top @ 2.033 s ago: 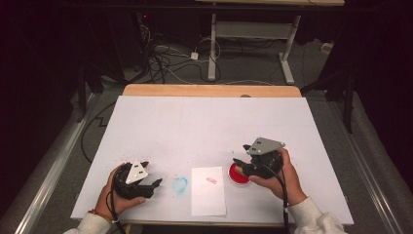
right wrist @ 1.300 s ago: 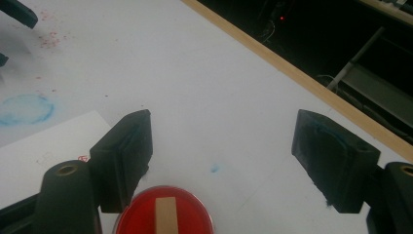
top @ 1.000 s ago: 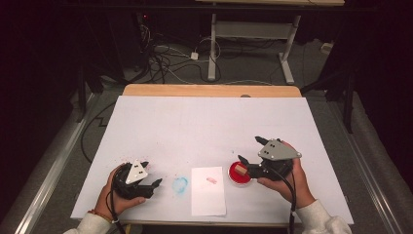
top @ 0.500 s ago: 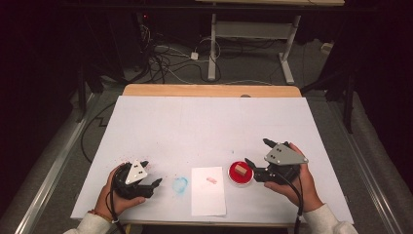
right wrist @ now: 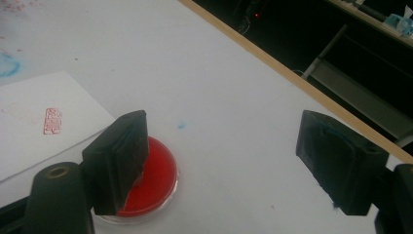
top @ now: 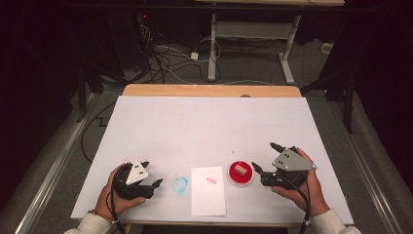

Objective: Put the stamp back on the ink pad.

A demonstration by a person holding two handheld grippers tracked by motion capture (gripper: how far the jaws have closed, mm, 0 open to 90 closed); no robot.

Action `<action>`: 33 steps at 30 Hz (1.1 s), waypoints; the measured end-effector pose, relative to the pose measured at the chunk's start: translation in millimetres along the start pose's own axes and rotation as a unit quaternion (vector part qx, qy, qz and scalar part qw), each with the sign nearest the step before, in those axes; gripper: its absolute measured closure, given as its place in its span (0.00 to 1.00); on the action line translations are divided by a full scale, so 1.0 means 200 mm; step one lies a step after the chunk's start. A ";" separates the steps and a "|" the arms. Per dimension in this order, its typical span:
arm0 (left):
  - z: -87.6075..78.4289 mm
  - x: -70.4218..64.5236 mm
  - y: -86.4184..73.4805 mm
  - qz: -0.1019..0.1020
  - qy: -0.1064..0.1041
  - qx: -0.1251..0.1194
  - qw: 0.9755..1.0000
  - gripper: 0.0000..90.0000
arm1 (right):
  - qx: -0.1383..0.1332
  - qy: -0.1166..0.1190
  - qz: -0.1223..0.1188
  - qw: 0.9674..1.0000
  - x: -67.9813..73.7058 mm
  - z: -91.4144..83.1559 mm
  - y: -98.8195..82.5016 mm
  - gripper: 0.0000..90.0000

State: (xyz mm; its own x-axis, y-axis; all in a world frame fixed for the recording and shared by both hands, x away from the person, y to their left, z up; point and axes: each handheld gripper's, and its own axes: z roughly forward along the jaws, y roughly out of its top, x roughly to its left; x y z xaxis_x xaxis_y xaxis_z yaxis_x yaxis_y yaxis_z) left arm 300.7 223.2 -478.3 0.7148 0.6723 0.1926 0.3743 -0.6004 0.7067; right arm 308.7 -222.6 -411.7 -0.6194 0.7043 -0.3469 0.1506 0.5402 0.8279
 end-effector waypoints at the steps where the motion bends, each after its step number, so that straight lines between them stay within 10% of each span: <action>1: 0.00 0.00 0.00 0.000 0.000 0.000 1.000 0.27 | 0.001 -0.002 -0.001 1.000 0.00 0.00 -0.01 0.23; 33: 0.02 0.00 0.01 0.003 -0.006 0.002 1.000 0.27 | 0.034 -0.038 0.070 0.996 -0.15 -0.06 -0.44 0.23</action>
State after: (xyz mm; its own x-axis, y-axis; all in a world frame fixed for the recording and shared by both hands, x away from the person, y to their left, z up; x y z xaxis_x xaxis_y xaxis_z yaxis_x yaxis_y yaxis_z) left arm 303.4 220.0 -480.1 0.7234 0.6642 0.1884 0.3725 -0.6053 0.7035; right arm 304.0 -296.5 -468.0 -0.5280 0.8071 -0.2643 0.2854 0.4618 0.8398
